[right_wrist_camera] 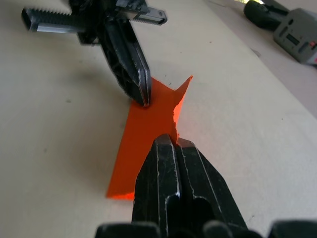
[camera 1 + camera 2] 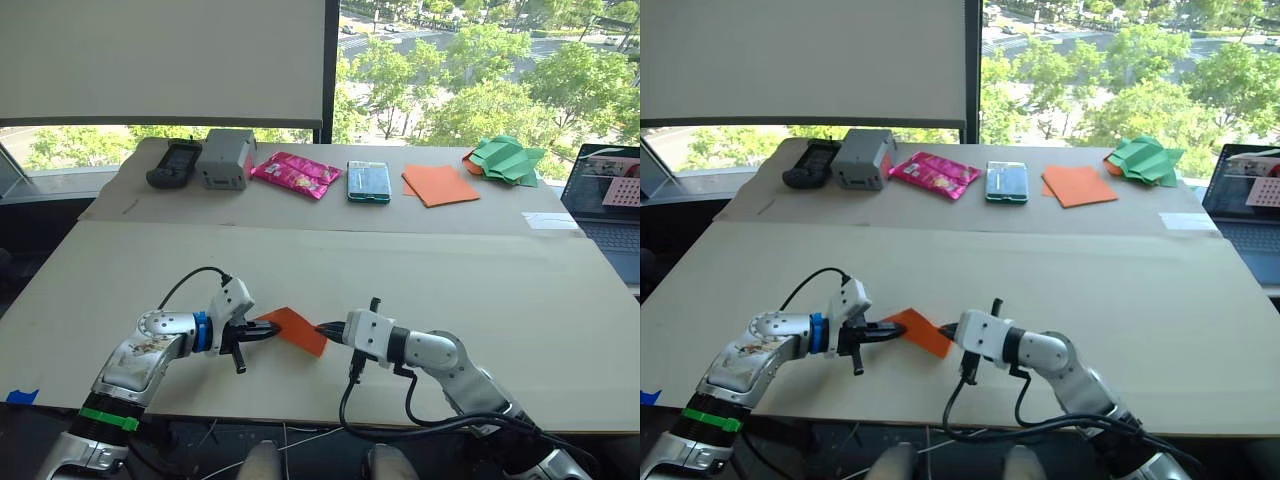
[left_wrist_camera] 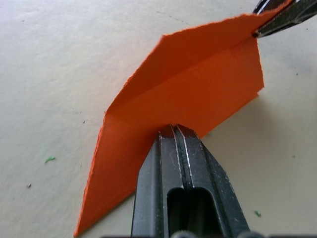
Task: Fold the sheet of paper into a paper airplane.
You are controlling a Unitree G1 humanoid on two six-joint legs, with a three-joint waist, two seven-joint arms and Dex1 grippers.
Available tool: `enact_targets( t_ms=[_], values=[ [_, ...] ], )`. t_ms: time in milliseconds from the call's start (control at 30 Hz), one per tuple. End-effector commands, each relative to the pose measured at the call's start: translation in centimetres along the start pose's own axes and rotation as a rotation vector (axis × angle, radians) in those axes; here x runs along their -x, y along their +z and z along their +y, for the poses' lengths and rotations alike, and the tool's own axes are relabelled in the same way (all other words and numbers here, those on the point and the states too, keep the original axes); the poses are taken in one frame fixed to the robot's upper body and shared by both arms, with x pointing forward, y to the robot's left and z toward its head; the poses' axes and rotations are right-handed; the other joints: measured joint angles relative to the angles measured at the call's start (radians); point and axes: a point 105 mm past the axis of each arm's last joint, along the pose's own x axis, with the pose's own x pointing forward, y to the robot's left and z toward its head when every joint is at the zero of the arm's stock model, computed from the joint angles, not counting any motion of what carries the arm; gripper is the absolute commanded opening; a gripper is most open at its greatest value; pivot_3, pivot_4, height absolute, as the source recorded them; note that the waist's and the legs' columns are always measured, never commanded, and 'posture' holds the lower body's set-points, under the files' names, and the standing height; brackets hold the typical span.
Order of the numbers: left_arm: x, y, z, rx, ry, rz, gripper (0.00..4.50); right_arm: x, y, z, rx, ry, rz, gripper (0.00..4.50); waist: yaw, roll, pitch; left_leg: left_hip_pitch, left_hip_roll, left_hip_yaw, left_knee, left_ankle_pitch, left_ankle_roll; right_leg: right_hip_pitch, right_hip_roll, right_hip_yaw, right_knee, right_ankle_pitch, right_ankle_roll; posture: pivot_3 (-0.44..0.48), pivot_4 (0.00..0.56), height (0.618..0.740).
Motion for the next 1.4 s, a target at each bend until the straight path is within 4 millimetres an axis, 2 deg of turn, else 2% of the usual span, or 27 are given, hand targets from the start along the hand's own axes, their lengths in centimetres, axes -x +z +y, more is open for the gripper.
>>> enact_targets(
  t_ms=[33,200,367,467,600,767,900,1000,1200,1333,1400],
  values=[
    [0.9,0.4,0.4,-0.008,0.019,-0.015,0.00,-0.3,1.0,-0.4,0.162,-0.023,-0.058,0.06,0.000,0.000,0.000,0.000,0.000,0.000,0.000,0.000,0.000,0.000,0.000,0.000,0.000,0.000,0.000,0.000,0.150,0.702],
    [1.4,-0.3,0.7,0.014,0.036,0.000,0.00,-0.6,0.0,0.6,0.448,0.049,-0.025,0.06,-0.001,0.000,0.000,0.001,0.000,0.000,0.000,0.000,0.000,0.001,0.000,0.000,0.000,0.000,0.000,0.000,0.150,0.702],
    [1.7,-0.1,1.0,0.018,0.049,-0.009,0.00,-1.1,-1.1,1.6,0.572,0.119,0.024,0.06,-0.001,-0.002,-0.001,0.002,0.000,0.000,0.000,0.000,0.000,0.002,0.000,0.000,0.001,0.000,0.000,0.000,0.150,0.702],
    [2.2,1.3,1.4,-0.003,0.065,-0.039,0.00,-1.1,-1.5,1.6,0.575,0.129,0.045,0.06,-0.002,-0.003,-0.002,0.003,0.000,0.000,0.000,0.000,0.000,0.002,0.000,0.000,0.001,0.000,0.000,0.000,0.150,0.702],
    [2.4,4.8,0.6,-0.031,0.017,-0.134,0.00,-1.1,-2.0,1.5,0.563,0.134,0.072,0.06,-0.002,-0.006,-0.002,0.003,0.000,0.000,0.000,0.000,0.000,0.002,0.000,0.000,0.002,0.000,0.000,0.000,0.150,0.702],
    [2.1,5.9,0.2,-0.049,-0.003,-0.158,0.00,-1.1,-2.3,1.4,0.537,0.137,0.089,0.06,-0.004,-0.007,-0.002,0.006,0.000,0.000,0.000,0.000,0.000,0.004,0.000,0.001,0.003,0.000,0.000,0.000,0.150,0.702],
    [0.1,3.9,0.2,-0.043,-0.006,-0.098,0.00,-1.1,-2.2,1.3,0.541,0.139,0.097,0.06,-0.002,-0.006,-0.002,0.007,0.000,0.000,0.000,0.000,0.001,0.004,0.000,0.001,0.006,0.000,0.000,0.000,0.150,0.702],
    [-0.6,2.2,0.1,-0.073,-0.011,-0.028,0.00,-1.1,-2.3,1.4,0.512,0.155,0.109,0.06,-0.002,-0.007,-0.002,0.007,0.000,0.000,0.000,0.001,0.001,0.004,0.000,0.001,0.006,0.000,0.000,0.000,0.150,0.702],
    [-1.6,1.0,0.5,-0.069,-0.014,-0.006,0.00,-1.0,-1.7,1.6,0.468,0.172,0.103,0.06,0.002,-0.007,-0.002,0.006,0.000,0.000,0.000,0.000,0.001,0.004,0.000,0.001,0.006,0.000,0.000,0.000,0.150,0.702],
    [-1.9,0.3,0.4,-0.073,-0.019,0.011,0.00,-1.0,-1.1,0.7,0.400,0.149,0.111,1.24,0.002,-0.006,-0.003,0.006,0.000,0.000,0.000,0.000,0.001,0.004,0.000,0.001,0.007,0.000,0.000,0.000,0.150,0.702],
    [-1.9,0.1,0.4,-0.073,-0.021,0.017,0.00,-0.7,-0.5,0.3,0.349,0.148,0.110,1.98,0.004,-0.005,-0.003,0.006,0.000,0.000,0.000,0.000,0.001,0.004,0.000,0.001,0.007,0.000,0.000,0.000,0.150,0.702]
  ],
)
